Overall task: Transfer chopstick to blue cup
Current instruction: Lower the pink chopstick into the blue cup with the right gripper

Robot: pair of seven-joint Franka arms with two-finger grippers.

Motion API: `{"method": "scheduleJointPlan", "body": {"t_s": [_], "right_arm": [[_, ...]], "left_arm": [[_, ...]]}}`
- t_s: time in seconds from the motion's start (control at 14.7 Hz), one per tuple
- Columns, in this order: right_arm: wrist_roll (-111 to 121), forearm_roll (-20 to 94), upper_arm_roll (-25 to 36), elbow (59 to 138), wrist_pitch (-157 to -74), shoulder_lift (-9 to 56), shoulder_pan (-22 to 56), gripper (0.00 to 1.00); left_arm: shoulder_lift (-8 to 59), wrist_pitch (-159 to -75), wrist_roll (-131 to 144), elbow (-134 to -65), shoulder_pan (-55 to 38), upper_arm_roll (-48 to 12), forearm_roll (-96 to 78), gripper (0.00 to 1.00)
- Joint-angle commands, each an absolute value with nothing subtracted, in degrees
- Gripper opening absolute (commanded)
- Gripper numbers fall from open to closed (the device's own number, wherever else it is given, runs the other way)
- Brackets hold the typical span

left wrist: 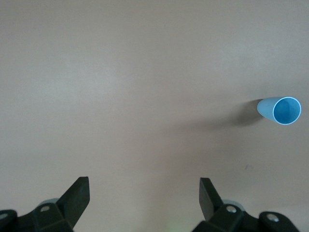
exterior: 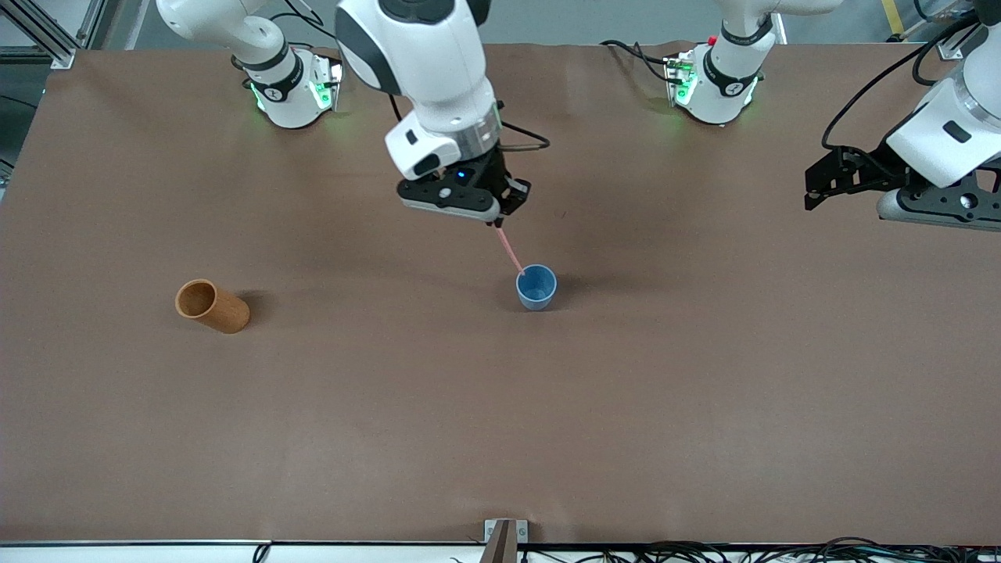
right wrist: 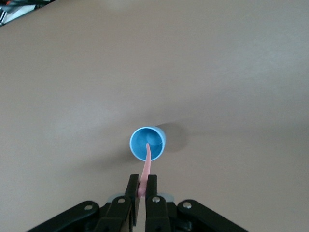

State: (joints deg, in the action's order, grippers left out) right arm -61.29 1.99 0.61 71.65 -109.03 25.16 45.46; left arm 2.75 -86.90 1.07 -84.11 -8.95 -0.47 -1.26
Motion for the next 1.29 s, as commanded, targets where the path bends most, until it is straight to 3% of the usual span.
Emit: {"method": "scheduleJointPlan", "body": {"t_s": [0.0, 0.81, 1.09, 1.22], "right_arm": [[-62.4, 0.62, 1.41, 69.52, -109.16, 27.68, 47.63, 0.01], [-63.02, -4.92, 1.23, 71.63, -114.17, 30.76, 49.92, 0.03], [-63.11, -5.01, 1.23, 73.03, -114.08, 31.11, 50.89, 0.08], [-63.02, -4.92, 1.23, 73.04, -114.08, 31.2, 50.89, 0.21]], "left_arm": [[2.2, -87.1, 0.26, -84.02, -8.88, 0.0, -1.67, 1.0], [2.9, -87.1, 0.44, -81.22, -8.88, 0.26, -1.76, 1.0], [2.9, -87.1, 0.53, -81.04, -8.96, 0.26, -1.58, 1.0], [2.9, -87.01, 0.44, -81.04, -8.88, 0.26, -1.58, 1.0]]}}
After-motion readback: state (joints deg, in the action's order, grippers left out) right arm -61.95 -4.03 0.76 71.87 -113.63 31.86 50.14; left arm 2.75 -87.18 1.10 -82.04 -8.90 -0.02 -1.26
